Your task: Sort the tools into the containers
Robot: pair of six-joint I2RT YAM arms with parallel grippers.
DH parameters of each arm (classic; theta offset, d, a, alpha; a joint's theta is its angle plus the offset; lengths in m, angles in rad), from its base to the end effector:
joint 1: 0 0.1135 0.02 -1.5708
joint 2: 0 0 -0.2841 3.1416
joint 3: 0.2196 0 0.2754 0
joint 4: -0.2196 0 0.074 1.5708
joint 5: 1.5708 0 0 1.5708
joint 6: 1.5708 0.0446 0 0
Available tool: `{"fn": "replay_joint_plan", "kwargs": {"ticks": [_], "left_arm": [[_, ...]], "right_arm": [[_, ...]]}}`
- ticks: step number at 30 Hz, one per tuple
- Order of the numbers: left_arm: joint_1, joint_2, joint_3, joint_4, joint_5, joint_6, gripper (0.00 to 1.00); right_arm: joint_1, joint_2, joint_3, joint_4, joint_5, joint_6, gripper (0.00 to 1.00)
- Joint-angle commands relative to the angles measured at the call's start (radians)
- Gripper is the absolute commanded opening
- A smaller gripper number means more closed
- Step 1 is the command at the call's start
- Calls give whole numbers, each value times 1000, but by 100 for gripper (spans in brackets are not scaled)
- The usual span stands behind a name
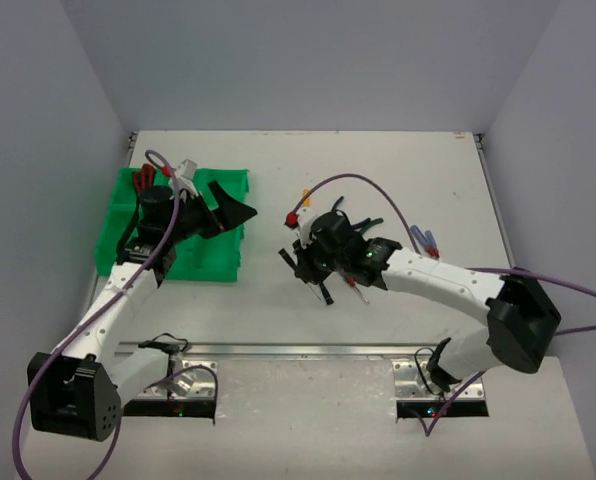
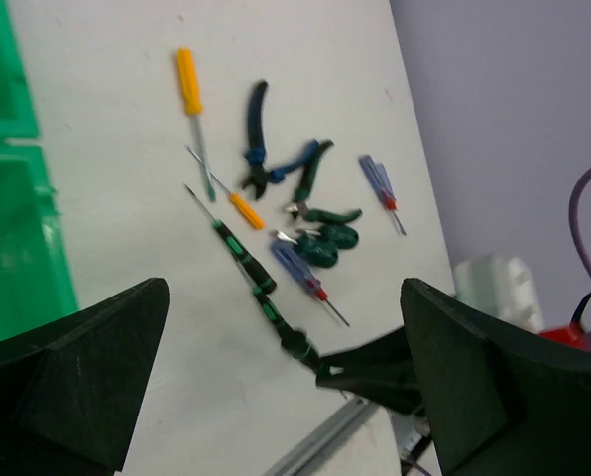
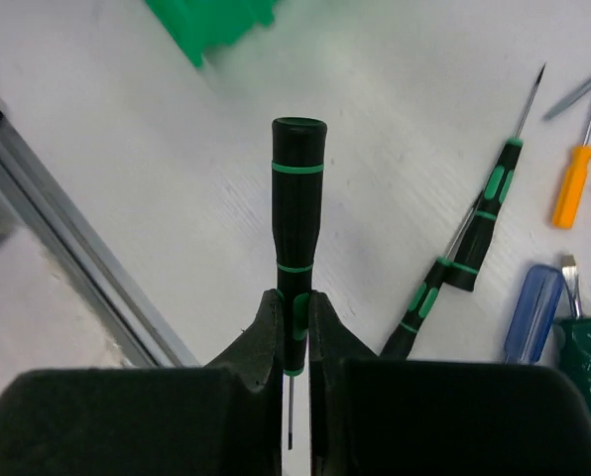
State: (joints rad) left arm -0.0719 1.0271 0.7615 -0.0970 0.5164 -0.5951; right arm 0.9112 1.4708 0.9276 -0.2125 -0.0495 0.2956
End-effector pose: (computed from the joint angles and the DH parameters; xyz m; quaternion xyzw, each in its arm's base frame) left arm 0.2514 -0.0402 0.3040 -0.0657 0.8062 -0.3784 0.4501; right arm 0.2060 0.2693 0.2273 -0.2874 0.8717 0.2436 0.3134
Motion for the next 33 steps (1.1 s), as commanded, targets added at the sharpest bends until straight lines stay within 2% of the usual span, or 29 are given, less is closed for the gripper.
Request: {"fn": "replay_joint_plan", "kwargs": {"ticks": [1, 6, 10, 11, 15, 17, 19, 20, 22, 23, 24, 25, 27, 28, 31, 33], "left_arm": [[-67, -20, -148, 443, 151, -210, 100], [-212, -1, -166, 584, 122, -227, 100], [-287, 53, -133, 573, 82, -196, 100], [-297, 72, -118, 542, 48, -186, 96], [-318, 122, -92, 480, 6, -157, 47], [-325, 133, -81, 475, 14, -158, 34], [-332, 139, -72, 481, 23, -163, 10], [-335, 141, -64, 484, 29, -166, 3], [-339, 143, -54, 481, 34, -165, 0], [-339, 144, -45, 470, 32, -158, 0], [-339, 151, -21, 429, 9, -138, 0], [-339, 153, 4, 415, -17, -133, 0], [-332, 185, 95, 201, -154, -47, 0], [-324, 204, 147, 113, -235, -13, 0], [-250, 292, 334, -140, -561, 91, 0], [-177, 347, 416, -202, -777, 129, 0]], "right_arm": [[-89, -118, 4, 109, -175, 93, 0], [-135, -140, 45, 179, -288, 129, 0], [-135, -127, 76, 205, -355, 143, 0], [-135, -122, 82, 233, -362, 147, 0], [-135, -115, 91, 264, -363, 157, 0], [-136, -113, 93, 268, -342, 157, 0], [-135, -110, 101, 268, -313, 158, 0], [-136, -105, 106, 268, -296, 161, 0], [-138, -92, 118, 266, -259, 169, 1], [-138, -90, 125, 264, -247, 170, 6], [-140, -78, 135, 261, -238, 172, 22], [-140, -75, 135, 253, -225, 174, 39], [-144, -84, 124, 235, -181, 172, 83], [-148, -93, 116, 218, -150, 171, 97], [-162, -135, 110, 102, 5, 166, 99], [-167, -171, 89, 59, 92, 165, 99]]}}
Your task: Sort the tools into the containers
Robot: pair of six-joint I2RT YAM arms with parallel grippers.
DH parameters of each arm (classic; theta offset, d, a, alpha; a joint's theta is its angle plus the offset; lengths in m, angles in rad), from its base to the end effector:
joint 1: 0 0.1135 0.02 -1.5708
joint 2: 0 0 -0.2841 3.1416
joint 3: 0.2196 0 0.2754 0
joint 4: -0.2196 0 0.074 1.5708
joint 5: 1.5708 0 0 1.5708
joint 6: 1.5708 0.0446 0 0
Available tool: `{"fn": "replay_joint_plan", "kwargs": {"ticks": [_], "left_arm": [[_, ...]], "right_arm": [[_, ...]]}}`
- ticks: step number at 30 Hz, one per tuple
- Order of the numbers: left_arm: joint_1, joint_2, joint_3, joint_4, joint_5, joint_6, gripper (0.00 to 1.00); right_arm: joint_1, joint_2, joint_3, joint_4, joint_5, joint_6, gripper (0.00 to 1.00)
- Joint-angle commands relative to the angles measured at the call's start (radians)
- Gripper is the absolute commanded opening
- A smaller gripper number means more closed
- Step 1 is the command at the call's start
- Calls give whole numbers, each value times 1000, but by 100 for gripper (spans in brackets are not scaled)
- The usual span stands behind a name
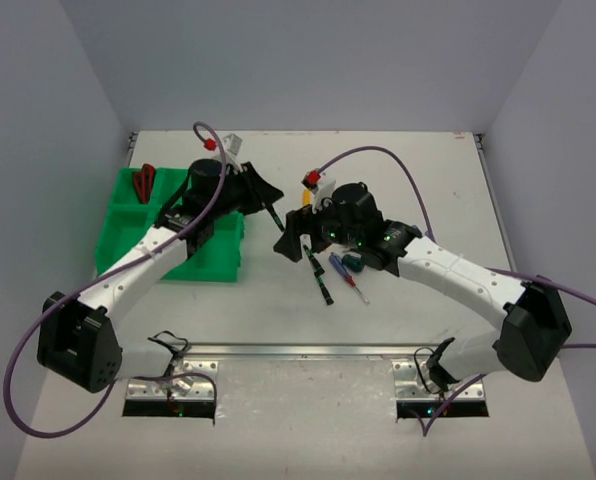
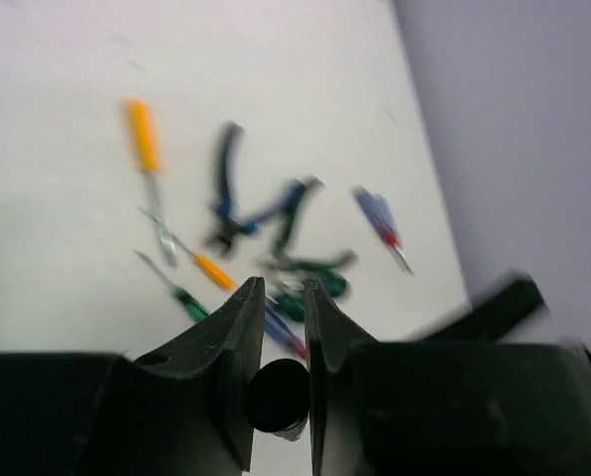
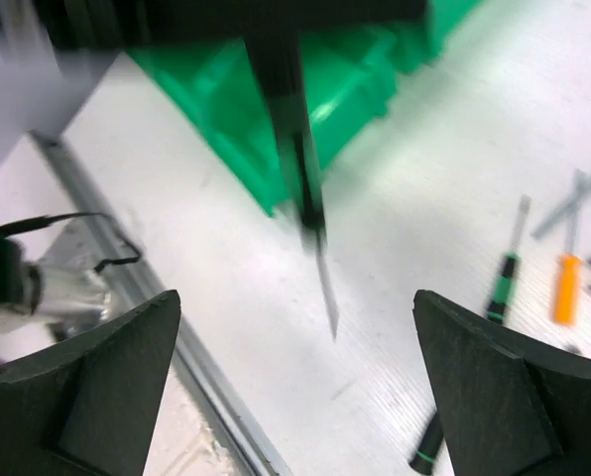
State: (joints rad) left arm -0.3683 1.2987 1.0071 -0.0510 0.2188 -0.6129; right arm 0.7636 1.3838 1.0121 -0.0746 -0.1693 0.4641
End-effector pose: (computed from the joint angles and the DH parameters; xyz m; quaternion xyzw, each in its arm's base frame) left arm 0.3035 -0.1275 0.3279 -0.0367 0.8140 -0.3486 0.4632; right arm 0.2446 0.2446 0.3000 -0.1703 0.8269 0.3644 0.3930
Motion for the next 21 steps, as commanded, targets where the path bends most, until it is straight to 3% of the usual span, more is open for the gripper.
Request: {"fn": "replay_joint_plan", "kwargs": {"ticks": [1, 3, 5, 9, 12, 17, 20, 21], "left_arm": [[185, 121, 225, -282, -513, 172, 0], [256, 208, 357, -350, -686, 194, 0], [328, 309, 472, -400, -764, 193, 0], [423, 457, 565, -337, -717, 192, 0], [442, 586, 683, -364, -720, 208, 0], [439, 693, 778, -424, -683, 195, 0], [439, 709, 757, -440, -651, 182, 9], [438, 713, 753, -451, -638, 178, 19]], "right_arm": [[-21, -111, -21, -89, 250, -1, 99], [-21, -146, -64, -88, 249, -4, 99], [-20, -177, -96, -99, 245, -7, 99], [-20, -221, -168, -95, 195, 16, 99], [-20, -244, -210, -68, 126, 36, 99], [-20, -267, -245, -66, 142, 21, 99], [-20, -263, -235, -103, 235, -2, 99], [-20, -242, -224, -113, 260, -13, 99]]}}
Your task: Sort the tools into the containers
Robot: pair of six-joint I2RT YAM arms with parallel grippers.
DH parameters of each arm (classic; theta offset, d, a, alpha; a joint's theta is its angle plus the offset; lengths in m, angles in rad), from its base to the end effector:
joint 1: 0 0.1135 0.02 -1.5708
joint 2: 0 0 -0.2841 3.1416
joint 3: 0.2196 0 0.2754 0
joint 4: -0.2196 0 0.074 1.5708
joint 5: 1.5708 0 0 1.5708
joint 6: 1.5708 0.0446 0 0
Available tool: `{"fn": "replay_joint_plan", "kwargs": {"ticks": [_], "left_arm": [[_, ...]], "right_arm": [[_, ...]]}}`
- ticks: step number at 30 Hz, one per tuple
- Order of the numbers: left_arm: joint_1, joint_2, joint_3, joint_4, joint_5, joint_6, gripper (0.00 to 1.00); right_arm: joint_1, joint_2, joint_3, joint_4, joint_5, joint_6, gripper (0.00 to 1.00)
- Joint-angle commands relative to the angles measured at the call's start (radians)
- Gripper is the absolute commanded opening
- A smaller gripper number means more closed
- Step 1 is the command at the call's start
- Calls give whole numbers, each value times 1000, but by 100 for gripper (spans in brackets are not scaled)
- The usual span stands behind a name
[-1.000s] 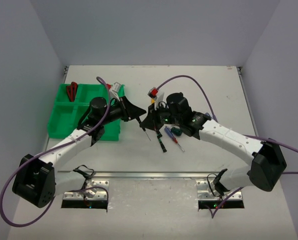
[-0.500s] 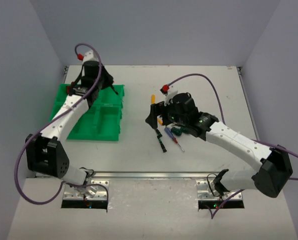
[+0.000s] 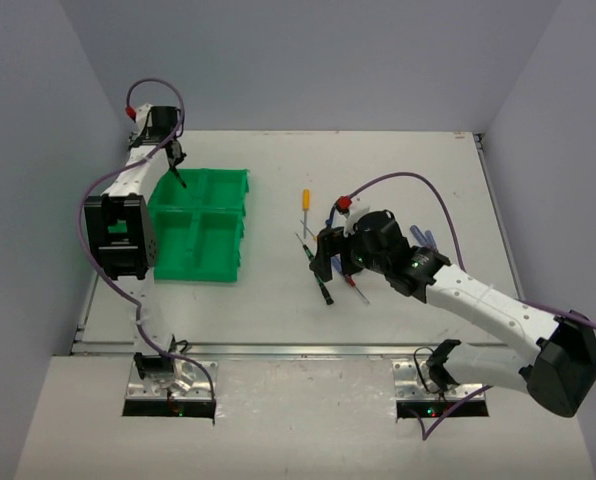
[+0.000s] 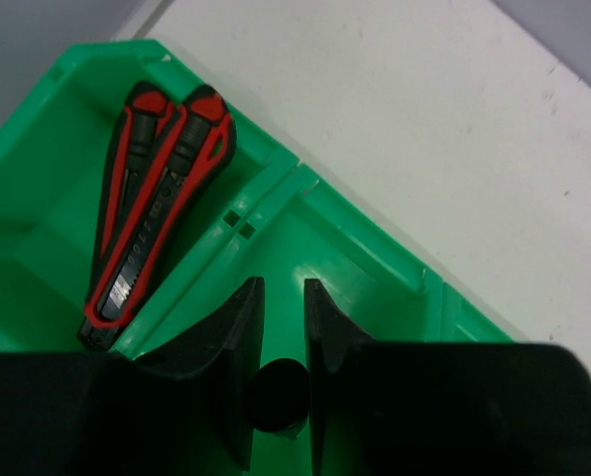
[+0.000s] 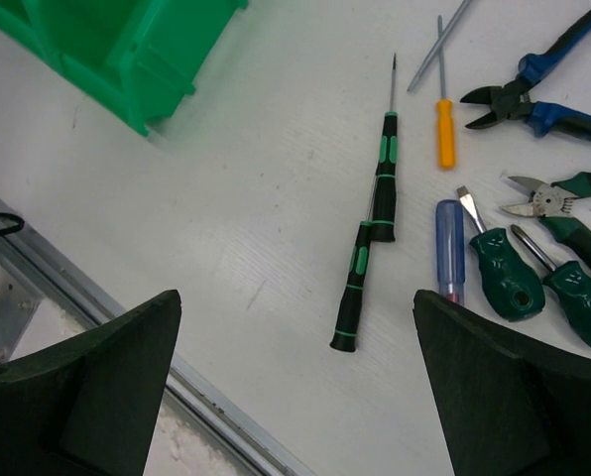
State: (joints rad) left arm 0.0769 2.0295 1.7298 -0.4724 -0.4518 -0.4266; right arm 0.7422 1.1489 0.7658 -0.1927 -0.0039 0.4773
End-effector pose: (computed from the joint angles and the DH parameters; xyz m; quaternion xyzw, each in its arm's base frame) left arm 0.4991 0.0580 0.2666 -0.3080 0.8479 0.1373 0.4091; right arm 0.2025 0.1859 0.2633 -0.1170 0.8710 0.2747 0.3902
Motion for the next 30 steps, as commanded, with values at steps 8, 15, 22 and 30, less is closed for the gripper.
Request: {"fn": "replay_joint_plan", "kwargs": {"ticks": [8, 15, 22, 30], "left_arm": [[-29, -167, 14, -38, 163, -10, 95], [-44, -540, -124, 44, 390, -19, 100], [-66, -915, -506, 160, 536, -35, 100], [-66, -1081, -621, 97, 601, 42, 100]], "right_arm": [[5, 285, 177, -205, 178, -72, 60], [59, 466, 220, -252, 216, -15, 48], [149, 609, 273, -279, 263, 25, 48], [168, 735, 270, -233, 220, 50, 16]]}}
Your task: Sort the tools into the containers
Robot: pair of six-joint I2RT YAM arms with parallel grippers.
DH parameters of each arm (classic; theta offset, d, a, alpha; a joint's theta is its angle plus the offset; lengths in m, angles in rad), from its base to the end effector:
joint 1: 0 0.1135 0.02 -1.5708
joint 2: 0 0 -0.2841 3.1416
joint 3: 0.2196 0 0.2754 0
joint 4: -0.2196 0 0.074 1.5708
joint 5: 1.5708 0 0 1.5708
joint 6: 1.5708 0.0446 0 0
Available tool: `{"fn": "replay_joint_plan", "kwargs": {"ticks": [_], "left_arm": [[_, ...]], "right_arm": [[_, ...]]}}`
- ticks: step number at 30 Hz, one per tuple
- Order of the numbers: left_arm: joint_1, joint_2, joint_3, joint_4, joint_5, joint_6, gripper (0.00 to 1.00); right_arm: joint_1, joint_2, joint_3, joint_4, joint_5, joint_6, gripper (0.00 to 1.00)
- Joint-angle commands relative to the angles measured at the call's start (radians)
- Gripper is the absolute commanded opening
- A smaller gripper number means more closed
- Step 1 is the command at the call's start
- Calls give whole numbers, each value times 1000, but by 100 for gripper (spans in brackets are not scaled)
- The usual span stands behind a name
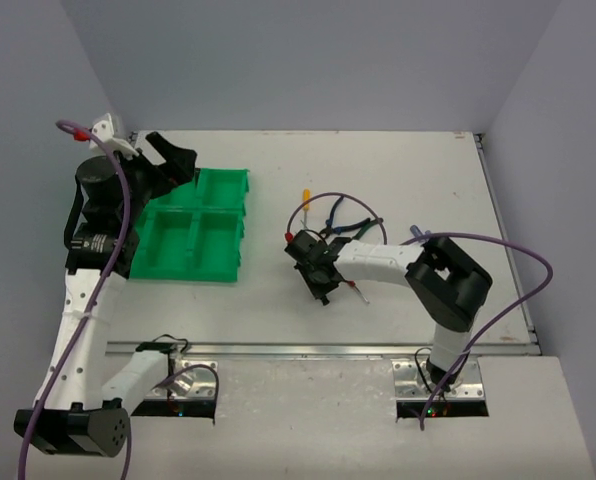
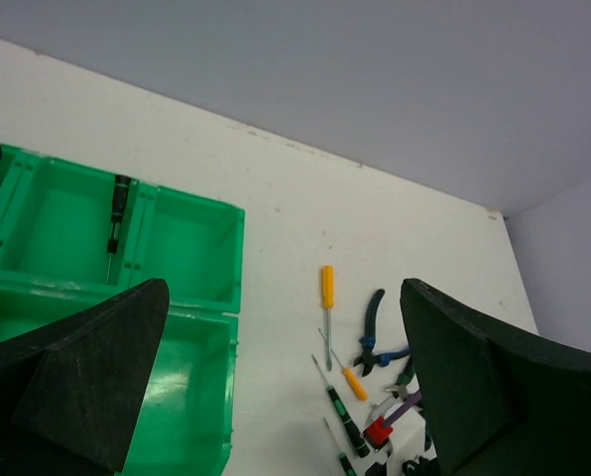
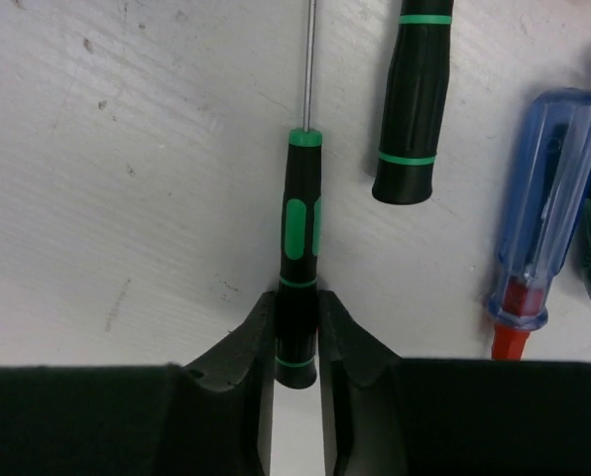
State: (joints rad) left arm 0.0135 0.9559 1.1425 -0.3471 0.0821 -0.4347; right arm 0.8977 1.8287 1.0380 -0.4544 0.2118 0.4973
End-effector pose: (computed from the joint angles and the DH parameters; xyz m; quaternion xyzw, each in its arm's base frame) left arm 0.2261 -0.0006 0.4354 -0.1431 0.7478 -0.1659 0.6268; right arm 0.2329 0.2770 0.1279 -0.1783 0.9651 0.0236 0.1906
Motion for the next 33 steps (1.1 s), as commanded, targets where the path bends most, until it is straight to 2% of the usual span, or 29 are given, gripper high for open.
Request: {"fn": "replay_joint_plan", "kwargs": {"ticks": [1, 3, 7, 11, 16, 18, 19, 21, 25, 29, 33], "left_arm": [[-3, -12, -43, -30, 70, 55, 100], [-3, -41, -68, -32, 70, 56, 100], [-3, -70, -129, -9, 127, 49, 100], [-3, -83, -209, 49, 259, 18, 100], [-3, -95, -366, 285, 548, -129, 100], [-3, -95, -417, 452, 607, -223, 100], [-3, -95, -443, 453, 636, -223, 100], [-6, -88, -502, 650, 704, -338, 100], [-108, -67, -559, 822, 719, -428, 100], [-185, -43, -547, 803, 661, -399, 100], [-200, -18, -564, 858, 654, -430, 97]], "right_arm": [[23, 55, -1, 33, -6, 29, 13], [44, 48, 13, 44, -53, 18, 0], [58, -60, -2, 102, -197, 8, 0], [58, -184, -11, 129, -262, -2, 0], [44, -352, 45, 115, -257, -28, 0], [27, -379, 69, 114, -267, -34, 0], [18, -388, 70, 109, -267, -34, 0], [-3, -405, 94, 109, -284, -48, 0], [-21, -438, 97, 167, -339, -72, 0], [-35, -486, 91, 237, -383, -65, 0], [-39, -495, 103, 277, -450, -72, 0]]}}
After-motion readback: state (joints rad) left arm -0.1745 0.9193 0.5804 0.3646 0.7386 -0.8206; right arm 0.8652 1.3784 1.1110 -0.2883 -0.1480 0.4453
